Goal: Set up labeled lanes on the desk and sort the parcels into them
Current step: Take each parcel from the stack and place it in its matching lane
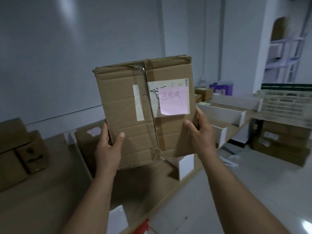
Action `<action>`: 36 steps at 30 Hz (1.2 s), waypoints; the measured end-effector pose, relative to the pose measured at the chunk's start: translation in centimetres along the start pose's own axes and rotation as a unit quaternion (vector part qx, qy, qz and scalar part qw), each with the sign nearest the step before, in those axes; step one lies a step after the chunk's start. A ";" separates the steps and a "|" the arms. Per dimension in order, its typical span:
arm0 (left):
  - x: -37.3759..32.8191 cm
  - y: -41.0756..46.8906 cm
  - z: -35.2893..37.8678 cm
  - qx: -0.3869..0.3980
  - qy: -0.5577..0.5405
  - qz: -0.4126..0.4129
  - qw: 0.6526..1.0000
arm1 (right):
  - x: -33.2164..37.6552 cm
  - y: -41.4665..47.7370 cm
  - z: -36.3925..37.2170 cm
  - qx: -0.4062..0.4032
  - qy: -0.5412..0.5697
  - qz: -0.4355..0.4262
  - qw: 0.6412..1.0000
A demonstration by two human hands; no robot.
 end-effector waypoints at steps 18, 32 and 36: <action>1.3 5.9 33.9 0.090 -0.064 0.005 0.994 | -8.6 19.9 -20.8 -0.114 -0.058 -0.009 0.992; 6.9 16.7 53.6 0.065 -0.062 -0.026 0.996 | -17.2 42.8 -24.3 -0.091 -0.083 -0.004 0.992; 8.7 17.7 56.9 0.033 -0.029 -0.049 0.998 | -21.1 48.4 -23.7 -0.041 -0.069 0.014 0.997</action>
Point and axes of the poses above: each hand's wrist, its own y-axis towards the middle knuckle, its own z-axis out of the palm, x = y × z, the point moved 9 cm from there along y, towards the middle knuckle, and after that the axes turned 6 degrees about z, right-handed, at the moved point
